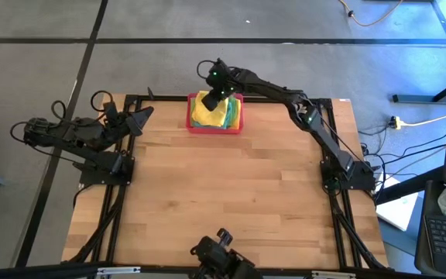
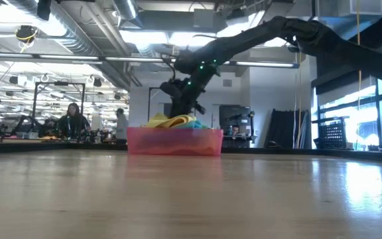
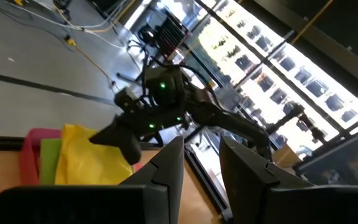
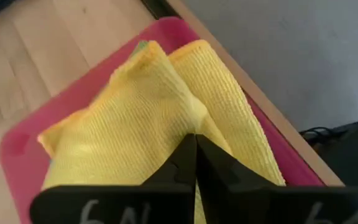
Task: Fold microfiber towels
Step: Stack the folded yellow microfiber cloth on top of the blue microfiber cloth in the bin
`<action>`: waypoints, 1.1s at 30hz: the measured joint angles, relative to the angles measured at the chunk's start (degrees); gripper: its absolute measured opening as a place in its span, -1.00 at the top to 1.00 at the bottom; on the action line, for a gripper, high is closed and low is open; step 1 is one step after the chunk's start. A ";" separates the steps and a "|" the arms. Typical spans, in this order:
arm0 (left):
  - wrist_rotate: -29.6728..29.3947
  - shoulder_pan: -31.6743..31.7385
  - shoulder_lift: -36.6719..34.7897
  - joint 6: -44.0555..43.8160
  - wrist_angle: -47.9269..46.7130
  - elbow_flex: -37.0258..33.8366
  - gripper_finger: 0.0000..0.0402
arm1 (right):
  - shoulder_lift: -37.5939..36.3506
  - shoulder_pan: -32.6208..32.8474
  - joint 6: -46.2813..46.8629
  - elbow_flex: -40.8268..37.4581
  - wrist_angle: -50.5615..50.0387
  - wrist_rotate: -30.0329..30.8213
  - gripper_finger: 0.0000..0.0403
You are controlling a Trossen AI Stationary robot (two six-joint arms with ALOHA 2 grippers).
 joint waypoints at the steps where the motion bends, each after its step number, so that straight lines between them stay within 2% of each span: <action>1: -0.61 -0.02 0.00 -0.02 0.00 -0.02 0.53 | 0.10 -0.16 0.84 -0.02 -0.85 -0.52 0.95; 7: -4.79 0.00 0.00 0.11 0.02 0.00 0.53 | 0.94 0.51 -0.76 0.31 -6.59 -1.94 0.98; 15: -4.96 -0.02 0.00 0.33 0.03 -0.02 0.53 | 4.03 0.62 -7.54 0.16 -16.82 -8.20 0.97; 24: 9.18 -0.02 0.00 3.47 1.54 0.00 0.53 | 1.97 1.10 -6.98 1.40 -16.84 -5.67 0.97; 33: 7.90 -0.02 -0.02 10.63 1.08 0.00 0.53 | 2.34 1.24 -8.40 0.03 -21.19 -9.29 0.98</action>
